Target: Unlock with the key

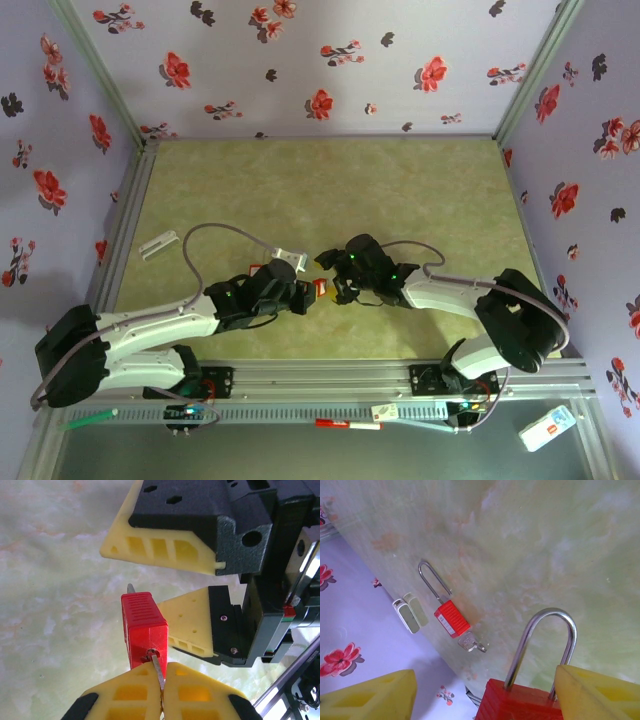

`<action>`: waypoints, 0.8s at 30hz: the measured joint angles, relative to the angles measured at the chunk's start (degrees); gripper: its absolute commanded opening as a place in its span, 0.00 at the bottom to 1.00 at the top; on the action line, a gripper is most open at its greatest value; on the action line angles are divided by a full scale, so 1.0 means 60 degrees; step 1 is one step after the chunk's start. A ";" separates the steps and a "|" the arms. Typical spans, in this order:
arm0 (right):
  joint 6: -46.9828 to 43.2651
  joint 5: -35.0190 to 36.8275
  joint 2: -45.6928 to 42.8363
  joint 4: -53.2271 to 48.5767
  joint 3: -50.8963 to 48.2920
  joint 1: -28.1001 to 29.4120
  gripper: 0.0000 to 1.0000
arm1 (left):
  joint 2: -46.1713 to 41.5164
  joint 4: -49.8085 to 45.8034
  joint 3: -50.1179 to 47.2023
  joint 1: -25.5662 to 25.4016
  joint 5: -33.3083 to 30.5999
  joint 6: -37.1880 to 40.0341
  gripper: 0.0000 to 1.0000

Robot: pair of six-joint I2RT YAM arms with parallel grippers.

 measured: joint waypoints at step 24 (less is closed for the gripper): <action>0.1169 0.0124 0.0306 0.1945 -0.1035 0.0444 0.74 | 0.0095 0.0076 -0.0171 0.0018 -0.0036 -0.0084 0.00</action>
